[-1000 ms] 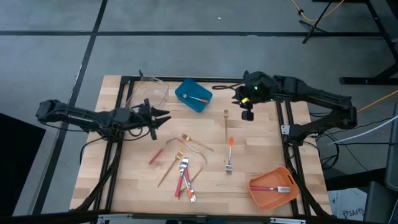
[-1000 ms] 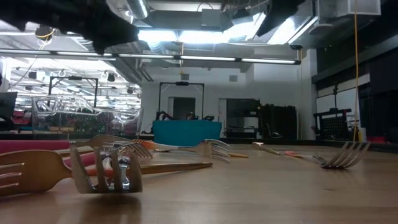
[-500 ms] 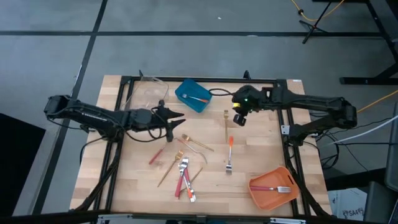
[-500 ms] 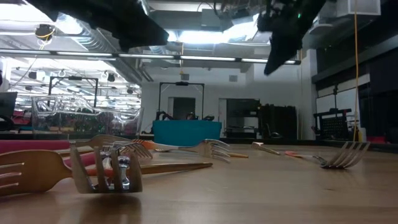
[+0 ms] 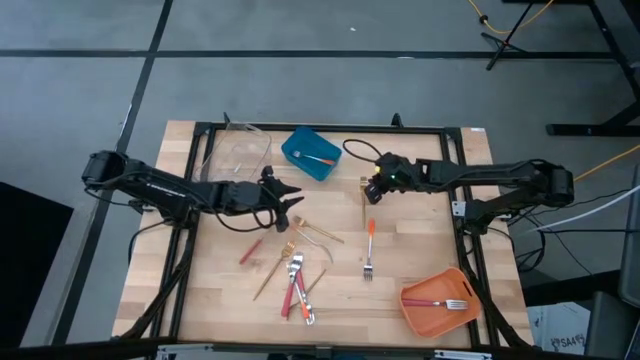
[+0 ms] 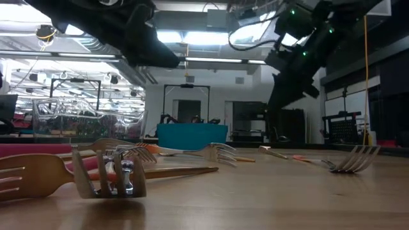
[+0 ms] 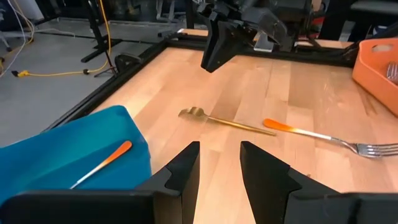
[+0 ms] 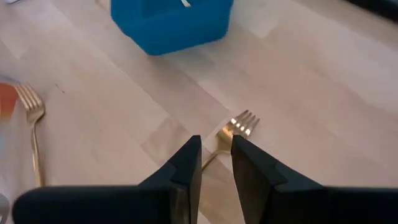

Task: Sort silverware by color (type)
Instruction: Put the pink fork into the orange bin

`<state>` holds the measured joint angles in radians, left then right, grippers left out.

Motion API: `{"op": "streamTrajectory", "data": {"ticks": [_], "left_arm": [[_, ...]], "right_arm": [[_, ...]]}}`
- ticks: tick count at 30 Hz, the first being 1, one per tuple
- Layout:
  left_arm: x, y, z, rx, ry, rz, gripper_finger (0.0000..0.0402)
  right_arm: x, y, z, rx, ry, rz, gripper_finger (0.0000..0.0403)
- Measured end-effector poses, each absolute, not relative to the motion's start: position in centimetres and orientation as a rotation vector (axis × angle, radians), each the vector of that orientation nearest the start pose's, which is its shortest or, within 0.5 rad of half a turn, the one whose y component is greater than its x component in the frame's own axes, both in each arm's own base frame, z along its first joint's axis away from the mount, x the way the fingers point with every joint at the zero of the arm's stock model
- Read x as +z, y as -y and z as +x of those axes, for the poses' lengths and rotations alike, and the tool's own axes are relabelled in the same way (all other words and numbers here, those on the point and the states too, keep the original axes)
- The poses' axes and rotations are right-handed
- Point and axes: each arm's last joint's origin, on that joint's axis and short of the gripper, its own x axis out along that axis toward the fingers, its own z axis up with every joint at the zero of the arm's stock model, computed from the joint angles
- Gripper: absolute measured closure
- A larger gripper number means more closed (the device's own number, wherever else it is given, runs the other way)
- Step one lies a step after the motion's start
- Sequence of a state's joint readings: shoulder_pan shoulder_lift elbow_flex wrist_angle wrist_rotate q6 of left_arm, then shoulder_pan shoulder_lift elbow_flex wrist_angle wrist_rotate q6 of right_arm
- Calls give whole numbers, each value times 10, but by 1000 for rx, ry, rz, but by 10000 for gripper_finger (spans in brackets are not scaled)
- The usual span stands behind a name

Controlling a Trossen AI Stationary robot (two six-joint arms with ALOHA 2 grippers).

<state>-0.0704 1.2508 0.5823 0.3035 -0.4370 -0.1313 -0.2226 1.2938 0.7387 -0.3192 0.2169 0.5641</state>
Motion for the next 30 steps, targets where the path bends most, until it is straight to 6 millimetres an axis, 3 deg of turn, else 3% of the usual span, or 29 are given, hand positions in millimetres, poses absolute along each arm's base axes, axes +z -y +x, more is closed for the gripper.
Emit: {"op": "streamTrajectory", "data": {"ticks": [16, 22, 30], "left_arm": [[211, 6, 255, 365, -366, -41, 292], [200, 9, 251, 390, -448, -200, 292], [185, 29, 239, 324, -627, -387, 292]], "right_arm": [[178, 60, 242, -687, -711, 659, 322], [167, 61, 247, -679, -747, 667, 322], [161, 61, 249, -670, -779, 671, 322]]}}
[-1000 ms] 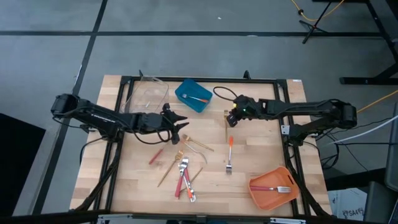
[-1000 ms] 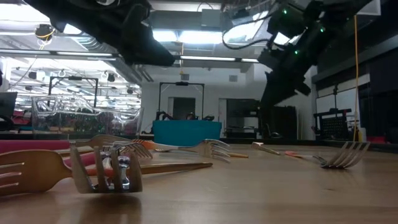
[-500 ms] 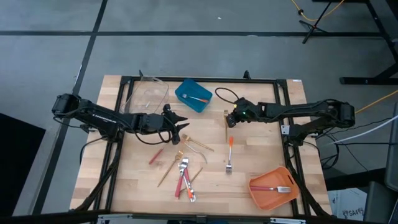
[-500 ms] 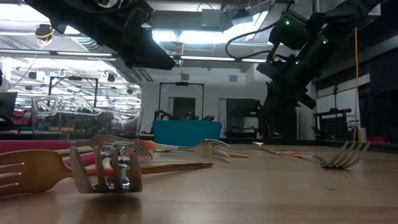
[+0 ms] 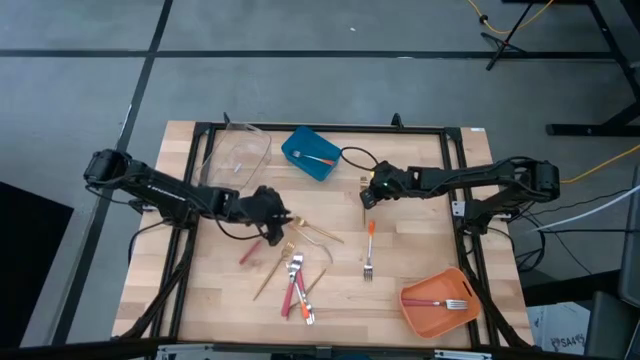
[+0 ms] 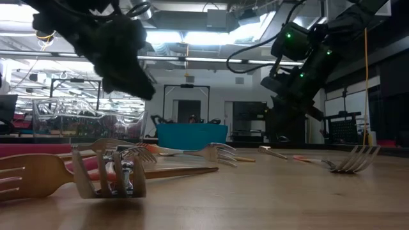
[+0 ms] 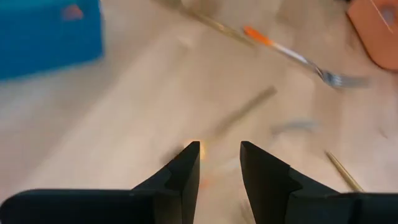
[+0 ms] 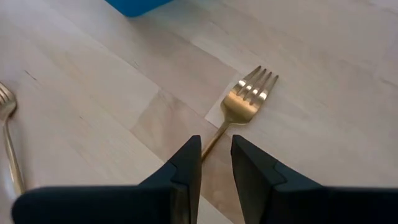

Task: Sort silverware by color (type)
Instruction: Put the pink fork into the orange bin

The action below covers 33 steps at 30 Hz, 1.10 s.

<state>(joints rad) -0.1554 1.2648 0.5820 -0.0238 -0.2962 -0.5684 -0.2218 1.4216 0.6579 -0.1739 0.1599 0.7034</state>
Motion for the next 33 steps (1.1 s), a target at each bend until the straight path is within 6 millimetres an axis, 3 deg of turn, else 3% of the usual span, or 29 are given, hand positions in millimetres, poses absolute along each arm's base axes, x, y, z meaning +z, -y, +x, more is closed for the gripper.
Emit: {"op": "streamTrajectory", "data": {"ticks": [8, 13, 23, 33], "left_arm": [[181, 44, 234, 191, -738, -582, 292], [178, 47, 230, 120, -863, -792, 292], [166, 50, 211, 259, -1182, -1163, 292], [161, 48, 201, 405, -1272, -1205, 292]], "right_arm": [[161, 61, 249, -673, -778, 668, 322], [161, 61, 249, -673, -778, 668, 322], [161, 61, 249, -673, -778, 667, 322], [161, 61, 249, -662, -785, 644, 322]]}}
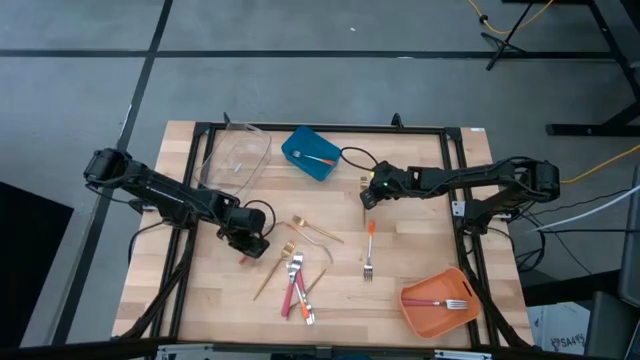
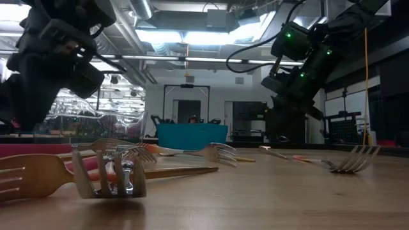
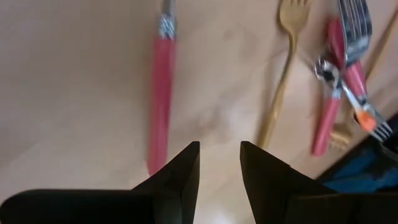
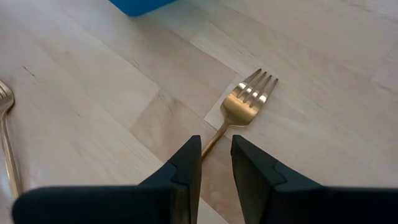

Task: Sort silverware by color (type)
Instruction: Put the pink fork into the orange bin

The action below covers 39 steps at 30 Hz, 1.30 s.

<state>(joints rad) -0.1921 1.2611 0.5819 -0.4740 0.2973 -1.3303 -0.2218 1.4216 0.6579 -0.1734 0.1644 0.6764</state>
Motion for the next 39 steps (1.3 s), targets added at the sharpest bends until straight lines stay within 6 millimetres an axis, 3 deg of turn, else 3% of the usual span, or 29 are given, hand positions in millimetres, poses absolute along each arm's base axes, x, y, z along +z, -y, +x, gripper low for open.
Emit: {"op": "streamTrajectory", "data": {"ticks": [5, 14, 18, 39], "left_arm": [[161, 44, 203, 482, -1188, -1111, 292], [188, 39, 217, 555, -1015, -850, 292], [190, 37, 216, 606, -991, -789, 292], [146, 60, 217, 605, -1218, -732, 292]], "right_arm": [[161, 61, 249, -662, -785, 644, 322], [161, 61, 249, -662, -786, 644, 322], [161, 61, 249, -662, -786, 643, 322], [161, 61, 249, -662, -786, 643, 322]]}}
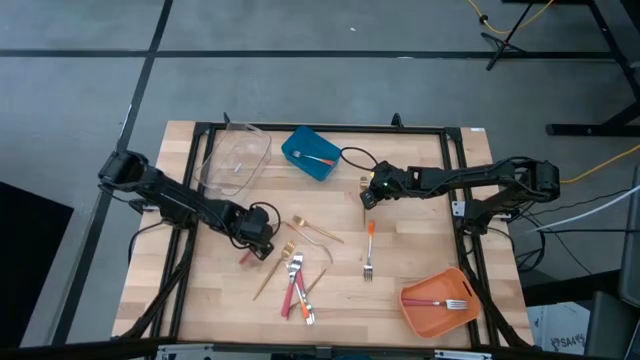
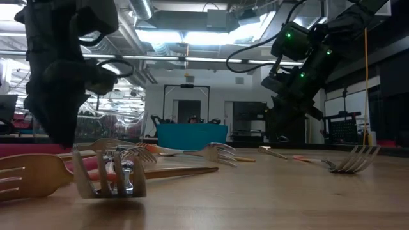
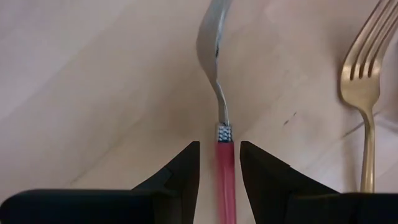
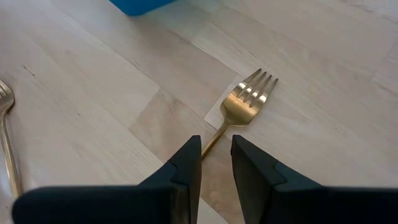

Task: Sort silverware by color (type)
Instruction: Put the pink fork into the orange bin

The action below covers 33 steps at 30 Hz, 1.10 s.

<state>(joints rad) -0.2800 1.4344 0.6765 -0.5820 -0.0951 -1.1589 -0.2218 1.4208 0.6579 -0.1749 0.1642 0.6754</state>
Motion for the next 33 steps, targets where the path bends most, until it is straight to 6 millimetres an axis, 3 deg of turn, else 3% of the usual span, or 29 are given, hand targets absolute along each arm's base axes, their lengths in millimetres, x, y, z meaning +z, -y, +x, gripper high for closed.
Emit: {"op": "streamTrajectory", "data": {"ticks": [18, 33], "left_arm": [[146, 59, 218, 669, -1141, -681, 292], [130, 61, 225, 691, -1177, -659, 297]], "right_arm": [[161, 61, 249, -662, -786, 643, 322], [161, 61, 249, -662, -787, 643, 322]]}}
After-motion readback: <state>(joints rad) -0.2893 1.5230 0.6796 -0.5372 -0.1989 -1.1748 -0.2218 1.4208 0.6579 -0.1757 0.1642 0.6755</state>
